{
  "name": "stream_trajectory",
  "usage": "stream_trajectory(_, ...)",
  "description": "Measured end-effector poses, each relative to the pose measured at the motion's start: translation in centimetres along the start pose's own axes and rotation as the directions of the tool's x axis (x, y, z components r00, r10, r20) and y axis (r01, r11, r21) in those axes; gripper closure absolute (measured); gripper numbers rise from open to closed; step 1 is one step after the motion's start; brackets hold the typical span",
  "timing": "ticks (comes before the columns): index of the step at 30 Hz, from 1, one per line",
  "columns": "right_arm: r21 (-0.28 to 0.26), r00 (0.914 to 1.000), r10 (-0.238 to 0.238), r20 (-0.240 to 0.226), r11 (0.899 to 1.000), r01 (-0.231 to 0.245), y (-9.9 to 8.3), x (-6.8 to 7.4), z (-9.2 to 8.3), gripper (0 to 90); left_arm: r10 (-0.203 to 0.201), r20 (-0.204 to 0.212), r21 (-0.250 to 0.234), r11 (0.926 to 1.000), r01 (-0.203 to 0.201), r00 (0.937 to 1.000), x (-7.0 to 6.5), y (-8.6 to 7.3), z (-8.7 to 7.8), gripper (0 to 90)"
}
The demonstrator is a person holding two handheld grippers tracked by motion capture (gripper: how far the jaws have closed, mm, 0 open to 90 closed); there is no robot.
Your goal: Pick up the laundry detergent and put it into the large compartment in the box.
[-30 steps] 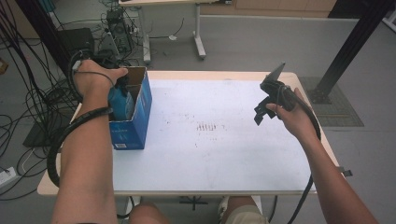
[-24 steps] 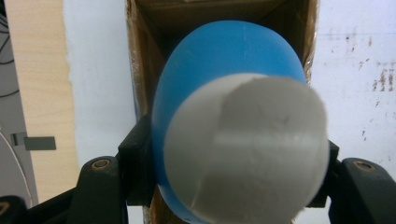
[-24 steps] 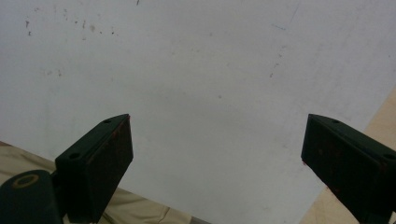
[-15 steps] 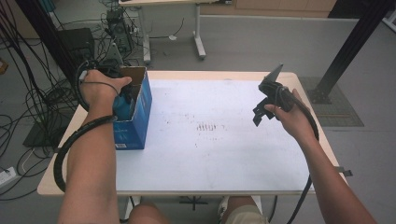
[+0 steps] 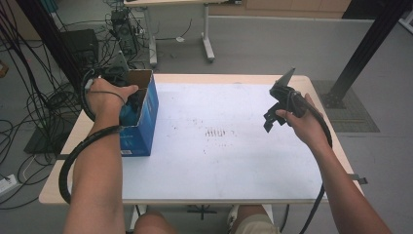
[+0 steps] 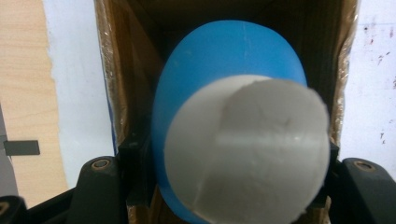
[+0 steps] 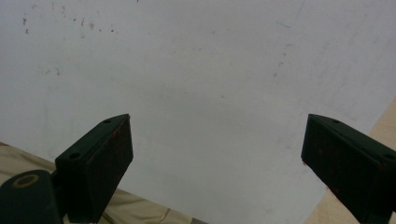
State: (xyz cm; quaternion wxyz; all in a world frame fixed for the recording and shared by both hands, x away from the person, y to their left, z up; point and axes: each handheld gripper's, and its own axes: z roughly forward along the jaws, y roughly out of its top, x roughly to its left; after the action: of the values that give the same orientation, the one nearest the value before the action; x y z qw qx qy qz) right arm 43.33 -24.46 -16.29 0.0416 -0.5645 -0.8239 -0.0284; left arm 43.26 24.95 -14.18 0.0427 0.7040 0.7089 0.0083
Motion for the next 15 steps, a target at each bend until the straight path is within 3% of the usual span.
stream_trajectory(8,0.003,1.0000,0.000,0.000,1.000,0.000,0.1,0.1,0.2,8.7,-0.001,0.004,0.011,0.9999,0.001,1.0000,0.2,-0.3,1.3,37.3)
stream_trajectory(15,0.010,0.9999,-0.006,0.009,1.000,0.006,0.2,0.5,0.3,8.7,0.002,0.002,-0.002,1.0000,-0.002,1.0000,0.1,-0.7,1.4,37.3)
